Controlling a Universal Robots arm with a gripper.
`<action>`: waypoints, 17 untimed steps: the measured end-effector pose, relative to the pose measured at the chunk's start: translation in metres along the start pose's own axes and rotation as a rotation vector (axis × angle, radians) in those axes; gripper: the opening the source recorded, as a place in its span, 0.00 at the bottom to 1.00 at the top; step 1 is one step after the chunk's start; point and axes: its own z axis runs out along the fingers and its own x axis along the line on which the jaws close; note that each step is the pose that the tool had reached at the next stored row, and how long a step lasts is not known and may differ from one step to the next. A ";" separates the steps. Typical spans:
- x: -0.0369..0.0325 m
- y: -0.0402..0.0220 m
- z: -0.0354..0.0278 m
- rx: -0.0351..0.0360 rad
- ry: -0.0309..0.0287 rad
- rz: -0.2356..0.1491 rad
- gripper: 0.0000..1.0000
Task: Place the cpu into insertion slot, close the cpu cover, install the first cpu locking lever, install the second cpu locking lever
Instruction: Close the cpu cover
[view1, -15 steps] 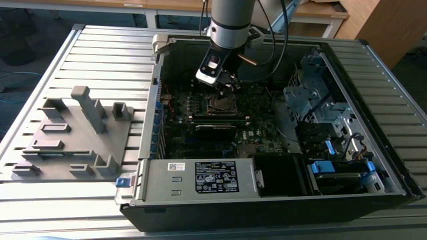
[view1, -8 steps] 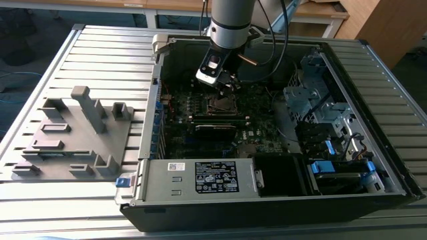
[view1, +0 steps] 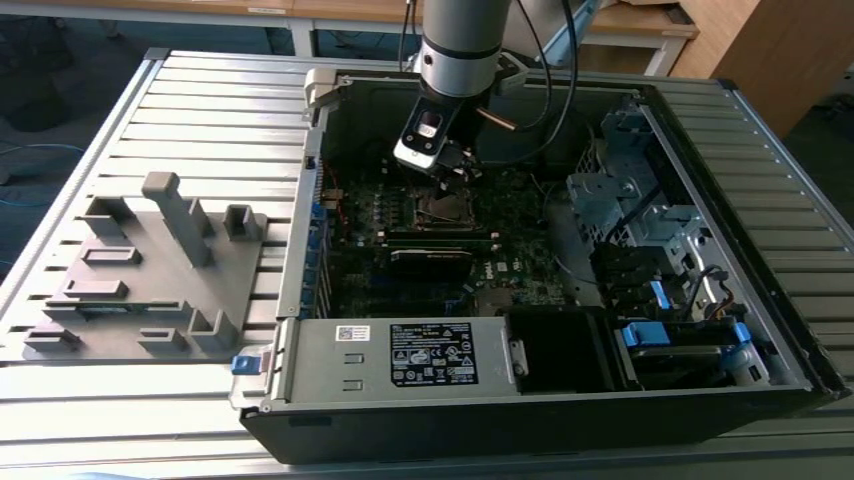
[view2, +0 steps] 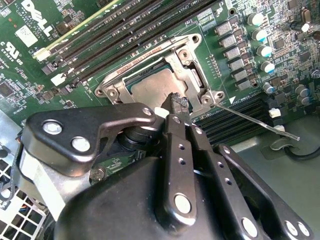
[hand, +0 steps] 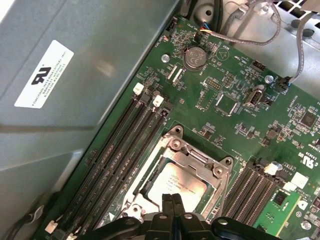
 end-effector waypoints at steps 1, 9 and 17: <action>0.0000 0.0000 0.0000 0.0000 0.0000 0.000 0.11; 0.0000 0.0000 0.0000 0.0004 0.0006 -0.022 0.11; 0.0000 0.0000 0.0000 0.0005 0.0006 -0.023 0.11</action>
